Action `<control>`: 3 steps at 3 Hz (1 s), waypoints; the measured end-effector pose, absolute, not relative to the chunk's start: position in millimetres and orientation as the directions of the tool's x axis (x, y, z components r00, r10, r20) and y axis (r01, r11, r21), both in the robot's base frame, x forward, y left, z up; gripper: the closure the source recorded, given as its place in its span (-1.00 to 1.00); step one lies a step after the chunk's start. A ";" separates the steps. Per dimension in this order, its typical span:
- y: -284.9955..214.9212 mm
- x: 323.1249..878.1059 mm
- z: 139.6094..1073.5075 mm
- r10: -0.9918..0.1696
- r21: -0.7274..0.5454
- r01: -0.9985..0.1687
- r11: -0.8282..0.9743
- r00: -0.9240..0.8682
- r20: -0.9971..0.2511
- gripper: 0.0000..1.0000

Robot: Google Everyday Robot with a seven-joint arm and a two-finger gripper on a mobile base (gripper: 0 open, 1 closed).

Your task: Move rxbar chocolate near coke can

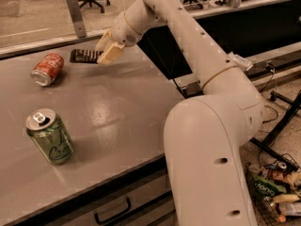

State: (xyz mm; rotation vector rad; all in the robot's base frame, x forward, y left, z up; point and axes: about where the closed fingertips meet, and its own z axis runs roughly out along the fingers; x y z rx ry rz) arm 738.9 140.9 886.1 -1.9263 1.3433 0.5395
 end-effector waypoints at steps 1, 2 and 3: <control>163.5 739.2 879.9 -0.609 -0.294 -0.944 -0.151 0.324 -0.724 1.00; 181.3 733.7 873.3 -0.605 -0.263 -0.953 -0.152 0.300 -0.737 0.63; 183.7 733.4 870.9 -0.605 -0.261 -0.953 -0.156 0.300 -0.738 0.19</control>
Offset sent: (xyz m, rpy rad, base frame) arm -0.0145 0.0543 -0.0148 0.0445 0.1031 -0.0343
